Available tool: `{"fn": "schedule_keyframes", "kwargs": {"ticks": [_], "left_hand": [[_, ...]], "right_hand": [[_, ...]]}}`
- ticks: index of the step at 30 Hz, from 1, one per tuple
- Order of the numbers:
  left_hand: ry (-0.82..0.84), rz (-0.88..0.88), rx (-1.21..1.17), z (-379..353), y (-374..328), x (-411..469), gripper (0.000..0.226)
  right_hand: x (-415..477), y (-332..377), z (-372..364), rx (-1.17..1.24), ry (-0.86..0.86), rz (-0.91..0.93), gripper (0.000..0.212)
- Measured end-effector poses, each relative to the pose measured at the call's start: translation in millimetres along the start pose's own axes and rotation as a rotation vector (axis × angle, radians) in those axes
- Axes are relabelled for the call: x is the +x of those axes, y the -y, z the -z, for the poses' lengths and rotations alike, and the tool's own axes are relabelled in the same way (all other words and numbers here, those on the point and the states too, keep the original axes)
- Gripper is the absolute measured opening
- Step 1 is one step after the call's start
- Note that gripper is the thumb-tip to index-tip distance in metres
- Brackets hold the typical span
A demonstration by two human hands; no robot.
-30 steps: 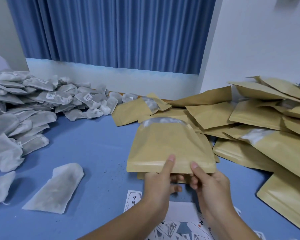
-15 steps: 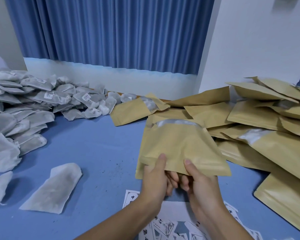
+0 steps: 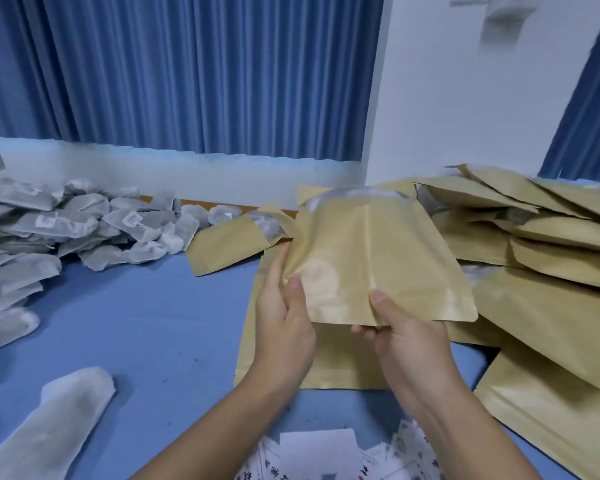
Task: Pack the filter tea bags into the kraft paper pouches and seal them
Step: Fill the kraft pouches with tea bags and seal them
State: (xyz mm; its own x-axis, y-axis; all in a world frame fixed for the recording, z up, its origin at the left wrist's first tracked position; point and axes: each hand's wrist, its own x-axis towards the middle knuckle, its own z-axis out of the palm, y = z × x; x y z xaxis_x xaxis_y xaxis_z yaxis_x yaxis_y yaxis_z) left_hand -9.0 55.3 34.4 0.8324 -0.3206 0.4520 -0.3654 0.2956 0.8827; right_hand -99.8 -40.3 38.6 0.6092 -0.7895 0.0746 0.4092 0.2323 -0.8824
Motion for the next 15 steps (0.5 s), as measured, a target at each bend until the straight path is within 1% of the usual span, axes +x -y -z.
{"fn": "schedule_keyframes", "kwargs": {"ticks": [3,5,7,9,10,11,12,13,15], "left_hand": [[0.066,-0.106,-0.023,-37.0,-16.6,26.0,0.041],[0.135,-0.162,-0.032,-66.4,-24.4,47.7,0.042],[0.244,-0.150,-0.049,-98.6,-26.2,73.4,0.044],[0.326,0.000,-0.085,-130.0,-26.2,98.5,0.044],[0.340,0.091,-0.098,-144.0,-24.7,107.0,0.038],[0.342,0.181,-0.097,-155.8,-21.4,111.7,0.028],[0.330,0.278,-0.099,-164.8,-16.5,113.2,0.017],[0.306,0.383,-0.108,-171.1,-10.5,112.7,0.014],[0.240,0.535,-0.187,-181.2,0.7,114.1,0.022]], "right_hand": [[23.7,28.1,7.5,0.061,-0.044,0.080,0.012],[44.8,47.7,14.1,0.048,-0.086,0.142,0.011],[67.2,64.1,20.9,-0.006,-0.123,0.157,0.017],[87.7,76.4,27.4,0.019,-0.167,0.158,0.015],[97.5,80.2,30.9,0.052,-0.202,0.157,0.013],[106.8,82.9,34.9,0.078,-0.236,0.147,0.012],[115.0,84.0,38.5,0.085,-0.260,0.123,0.012],[121.9,83.6,41.6,0.087,-0.275,0.087,0.014],[133.8,82.4,46.6,0.147,-0.307,0.038,0.023]]}}
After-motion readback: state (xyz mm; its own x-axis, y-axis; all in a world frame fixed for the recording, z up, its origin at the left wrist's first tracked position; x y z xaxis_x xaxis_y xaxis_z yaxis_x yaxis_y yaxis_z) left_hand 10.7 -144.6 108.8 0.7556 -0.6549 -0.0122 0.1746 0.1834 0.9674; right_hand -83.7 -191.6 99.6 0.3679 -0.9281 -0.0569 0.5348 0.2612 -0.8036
